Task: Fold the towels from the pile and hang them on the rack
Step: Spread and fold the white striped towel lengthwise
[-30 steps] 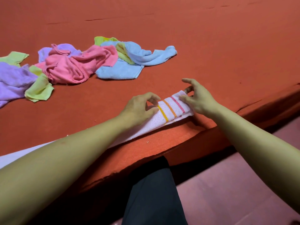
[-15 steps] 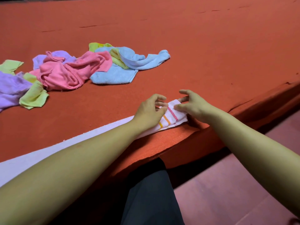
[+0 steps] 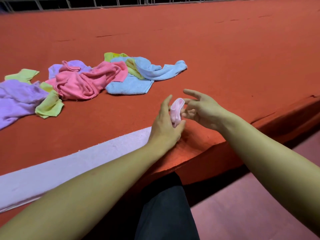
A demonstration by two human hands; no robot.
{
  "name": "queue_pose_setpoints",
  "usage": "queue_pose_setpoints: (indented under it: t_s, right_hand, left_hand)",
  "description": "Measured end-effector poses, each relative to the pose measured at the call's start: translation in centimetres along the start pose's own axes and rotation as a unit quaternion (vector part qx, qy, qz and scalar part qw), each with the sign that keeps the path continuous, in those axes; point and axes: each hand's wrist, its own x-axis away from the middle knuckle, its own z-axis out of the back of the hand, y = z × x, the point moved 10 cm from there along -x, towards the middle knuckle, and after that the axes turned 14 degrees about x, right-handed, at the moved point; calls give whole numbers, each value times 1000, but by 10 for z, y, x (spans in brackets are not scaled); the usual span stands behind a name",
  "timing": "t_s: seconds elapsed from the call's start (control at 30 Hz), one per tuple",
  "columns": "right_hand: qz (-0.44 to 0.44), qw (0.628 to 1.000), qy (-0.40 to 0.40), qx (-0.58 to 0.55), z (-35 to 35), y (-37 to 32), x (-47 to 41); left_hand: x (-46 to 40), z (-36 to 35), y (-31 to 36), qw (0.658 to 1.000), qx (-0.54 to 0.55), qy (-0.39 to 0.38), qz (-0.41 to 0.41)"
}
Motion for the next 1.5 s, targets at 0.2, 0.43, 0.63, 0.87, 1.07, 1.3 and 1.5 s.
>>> queue_pose_setpoints:
  t_s: [0.2,0.43,0.63,0.87,1.07,1.3,1.5]
  right_hand:
    - [100,975,-37,195,-27,-25,-4]
    - [121,978,-113,126,-68,-40,-10]
    - [172,953,-152,198,-138,-69,-12]
    - [214,920,-237,229,-267,-85,-7]
    - [236,876,-325,267,-387,-73,11]
    - [256,832,-379,314,-532,-38,35]
    - [271,810,-382,354,-601,-21,40]
  left_hand:
    - [-1,42,11,997,-4,75,26]
    - [8,88,29,995,-57,79,18]
    - [33,163,24,989,-54,128,60]
    - [94,258,12,972,-10,209,103]
    - [167,333,-9,951,23,279,131]
    - [264,447,-36,905,-39,389,169]
    - [296,499,-55,878,-101,417,212]
